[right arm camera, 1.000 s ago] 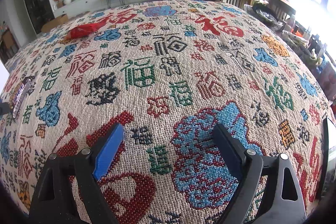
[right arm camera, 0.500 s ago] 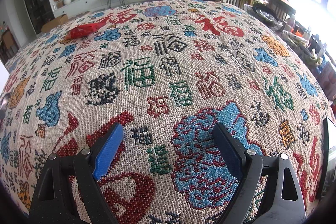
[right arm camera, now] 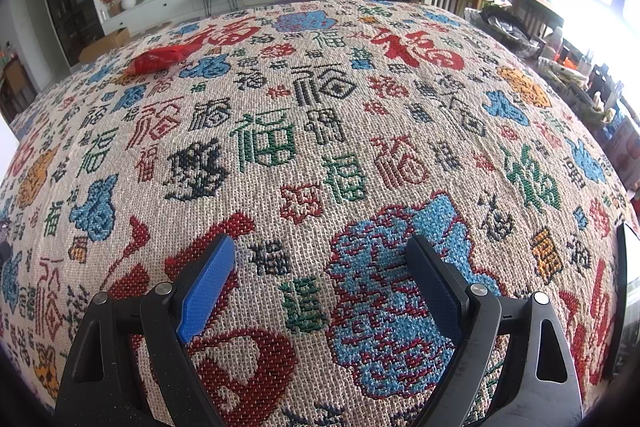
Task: Organize snacks
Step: 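Hold the Snickers bar in the left tool while the right tool grasps the red wrapped snack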
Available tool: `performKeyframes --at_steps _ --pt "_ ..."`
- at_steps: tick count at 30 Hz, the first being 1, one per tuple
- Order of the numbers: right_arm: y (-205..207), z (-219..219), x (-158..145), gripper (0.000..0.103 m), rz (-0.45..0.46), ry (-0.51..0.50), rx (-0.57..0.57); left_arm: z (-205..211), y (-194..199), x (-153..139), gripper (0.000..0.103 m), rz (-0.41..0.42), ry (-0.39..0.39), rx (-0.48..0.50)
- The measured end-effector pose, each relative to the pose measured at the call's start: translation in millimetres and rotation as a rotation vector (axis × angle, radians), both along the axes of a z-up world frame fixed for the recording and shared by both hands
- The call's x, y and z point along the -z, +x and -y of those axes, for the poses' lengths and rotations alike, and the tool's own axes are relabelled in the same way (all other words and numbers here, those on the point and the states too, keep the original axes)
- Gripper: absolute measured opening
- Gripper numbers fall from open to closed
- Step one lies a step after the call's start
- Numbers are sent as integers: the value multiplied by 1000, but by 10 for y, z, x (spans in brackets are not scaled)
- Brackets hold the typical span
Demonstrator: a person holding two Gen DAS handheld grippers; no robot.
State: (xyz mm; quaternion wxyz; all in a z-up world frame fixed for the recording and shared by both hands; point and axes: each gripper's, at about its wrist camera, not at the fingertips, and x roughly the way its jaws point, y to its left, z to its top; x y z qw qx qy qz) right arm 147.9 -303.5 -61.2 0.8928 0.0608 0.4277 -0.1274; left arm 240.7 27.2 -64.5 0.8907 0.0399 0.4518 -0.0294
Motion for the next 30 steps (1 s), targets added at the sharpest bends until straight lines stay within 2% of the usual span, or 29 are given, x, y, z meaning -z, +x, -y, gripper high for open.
performKeyframes --at_steps 2,5,16,19,20,22,24,26,30 --pt "-1 1 0 90 0 0 0 -86 22 20 103 -18 -53 -12" --pt "-1 1 0 90 0 0 0 -52 18 27 103 -12 -33 -16" --pt "-4 8 4 90 5 10 -3 -67 3 38 103 -10 -49 -20" --pt "-11 37 -40 90 45 60 -29 -63 3 39 103 -10 -48 -19" --pt "36 60 -108 90 93 109 -63 -58 1 39 103 -10 -48 -19" --pt "226 21 -264 90 156 118 -148 -58 2 39 103 -10 -48 -19" --pt "609 -163 -467 90 170 18 -270 -53 2 41 103 -10 -48 -19" --pt "1085 -480 -608 89 133 -74 -471 -52 2 43 103 -9 -48 -19" --pt "1874 -1023 -601 88 -4 -134 -696 -51 3 46 103 -9 -48 -19"
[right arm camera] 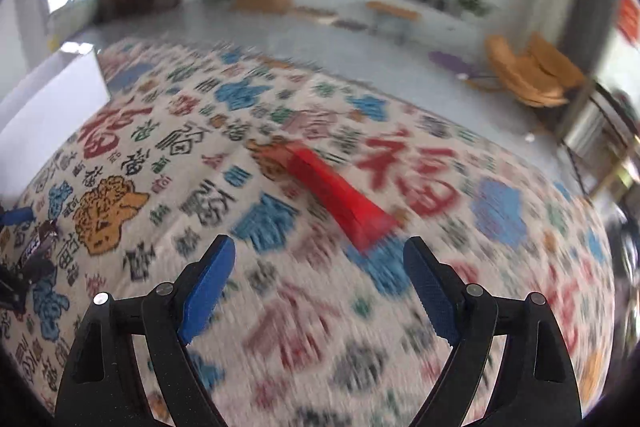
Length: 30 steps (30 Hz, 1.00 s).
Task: Organize snacks
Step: 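Hold the Snickers bar in the left tool while the right tool grasps the red wrapped snack, then hold the Snickers bar in the left tool and the red snack in the right tool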
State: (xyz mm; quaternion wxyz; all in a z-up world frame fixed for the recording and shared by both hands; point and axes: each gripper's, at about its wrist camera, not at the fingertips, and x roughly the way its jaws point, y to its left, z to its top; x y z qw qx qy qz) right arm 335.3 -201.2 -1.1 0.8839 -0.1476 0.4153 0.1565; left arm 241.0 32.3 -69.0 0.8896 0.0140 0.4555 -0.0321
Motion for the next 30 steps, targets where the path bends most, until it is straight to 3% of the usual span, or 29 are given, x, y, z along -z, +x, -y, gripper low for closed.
performKeyframes --at_steps 4,7,8,9,10,14,19,22,25,28,30 --pt "651 -262 255 86 -86 -161 8 -2 2 2 103 0 0 0" --pt "972 -171 362 85 -174 -76 108 -9 5 3 103 0 0 0" --pt "1038 -118 397 76 -217 -30 138 -1 3 5 103 0 0 0" --pt "1074 -61 430 33 -262 15 165 -9 6 4 103 0 0 0" --pt "1085 -5 460 19 -307 60 187 -3 5 6 103 0 0 0" --pt "786 204 380 17 -332 190 300 -2 6 8 103 1 0 1" --pt "-328 339 269 17 -340 425 391 -2 6 10 103 1 -1 1" --pt "-1188 174 293 17 -284 418 419 -1 6 12 103 1 -1 1" --pt "-1898 -143 358 17 -165 359 409 0 6 13 103 1 -1 1" --pt "-2054 -245 537 17 -120 320 430 -1 7 12 103 1 -1 1" --pt "-2062 -312 589 26 -16 231 421 0 7 15 103 1 -1 1"
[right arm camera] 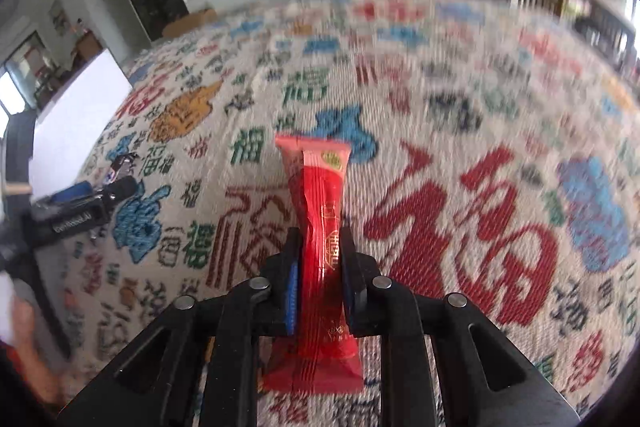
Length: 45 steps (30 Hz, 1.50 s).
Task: Organize snacks
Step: 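Hold the Snickers bar in the left tool and the red snack in the right tool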
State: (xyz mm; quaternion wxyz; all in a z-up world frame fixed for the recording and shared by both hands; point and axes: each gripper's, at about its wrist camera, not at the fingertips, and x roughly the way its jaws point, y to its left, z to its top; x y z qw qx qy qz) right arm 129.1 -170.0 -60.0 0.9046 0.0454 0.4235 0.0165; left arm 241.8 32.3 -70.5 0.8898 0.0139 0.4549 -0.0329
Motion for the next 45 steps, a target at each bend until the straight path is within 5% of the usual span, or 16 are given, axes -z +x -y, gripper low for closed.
performKeyframes --at_steps 4,6,7,9,12,45 --pt "22 -113 12 42 13 -115 -4 -12 4 -1 103 0 0 0" --pt "54 -27 33 79 -6 -135 75 -2 2 -1 103 0 0 0" --pt "71 34 52 83 -18 -115 105 -11 3 -3 103 0 0 0" --pt "50 147 28 84 -11 -53 116 -2 1 -1 103 1 0 0" --pt "80 72 35 84 -22 -108 117 -10 3 -3 103 1 0 1" --pt "67 97 37 84 -21 -93 117 -10 2 -3 103 1 -1 1"
